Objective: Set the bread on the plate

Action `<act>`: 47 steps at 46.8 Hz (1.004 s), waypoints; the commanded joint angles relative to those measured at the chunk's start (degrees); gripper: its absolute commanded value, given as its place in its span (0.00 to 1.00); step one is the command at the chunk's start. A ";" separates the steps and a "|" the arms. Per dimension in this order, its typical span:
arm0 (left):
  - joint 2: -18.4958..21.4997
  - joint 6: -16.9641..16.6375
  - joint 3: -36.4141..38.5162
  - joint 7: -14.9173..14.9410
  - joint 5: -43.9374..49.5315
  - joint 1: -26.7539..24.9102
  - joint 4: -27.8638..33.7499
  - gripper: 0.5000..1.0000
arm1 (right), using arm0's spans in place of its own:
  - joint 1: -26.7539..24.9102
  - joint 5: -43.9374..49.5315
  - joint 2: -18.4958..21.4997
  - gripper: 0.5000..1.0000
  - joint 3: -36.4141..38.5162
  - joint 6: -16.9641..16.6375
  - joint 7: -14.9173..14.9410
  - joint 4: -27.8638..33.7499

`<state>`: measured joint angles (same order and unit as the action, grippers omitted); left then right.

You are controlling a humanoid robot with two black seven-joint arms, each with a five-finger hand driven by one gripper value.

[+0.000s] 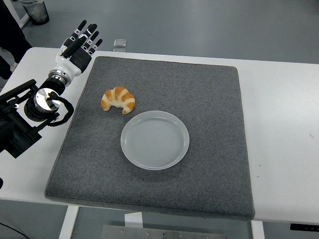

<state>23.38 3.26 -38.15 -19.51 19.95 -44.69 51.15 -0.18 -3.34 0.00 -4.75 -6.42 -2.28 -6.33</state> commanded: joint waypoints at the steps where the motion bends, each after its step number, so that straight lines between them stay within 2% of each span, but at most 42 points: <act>1: 0.00 -0.01 0.00 0.00 0.00 0.04 0.09 1.00 | 0.00 0.00 0.00 0.90 0.00 0.00 0.00 0.00; 8: 0.09 -1.24 0.79 -2.46 -3.51 0.04 1.23 1.00 | 0.00 0.00 0.00 0.91 0.00 0.00 0.00 0.00; 17: 1.14 -1.50 1.32 -2.37 -21.51 -2.41 0.97 1.00 | 0.00 0.00 0.00 0.90 0.00 0.00 0.00 0.00; 25: 6.15 -1.15 10.72 -2.46 -40.94 -9.09 1.93 1.00 | 0.00 0.00 0.00 0.90 0.00 0.00 0.00 0.00; 33: 8.70 -0.71 15.73 -2.11 -46.93 -13.31 3.42 1.00 | 0.00 0.00 0.00 0.90 0.00 0.00 0.00 0.00; 36: 11.24 -0.01 21.08 -1.93 -47.20 -15.59 5.53 0.99 | 0.00 0.00 0.00 0.90 0.00 0.00 0.00 0.00; 40: 14.32 3.06 31.44 -2.02 -48.78 -21.03 8.25 0.99 | 0.00 0.00 0.00 0.90 0.00 0.00 0.00 0.00; 47: 16.96 3.25 46.57 -1.85 -57.03 -28.60 10.63 0.99 | 0.00 0.00 0.00 0.90 0.00 0.00 0.00 0.00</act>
<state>39.42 6.57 3.14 -21.46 -32.68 -70.87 61.50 -0.17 -3.34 0.00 -4.75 -6.42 -2.28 -6.33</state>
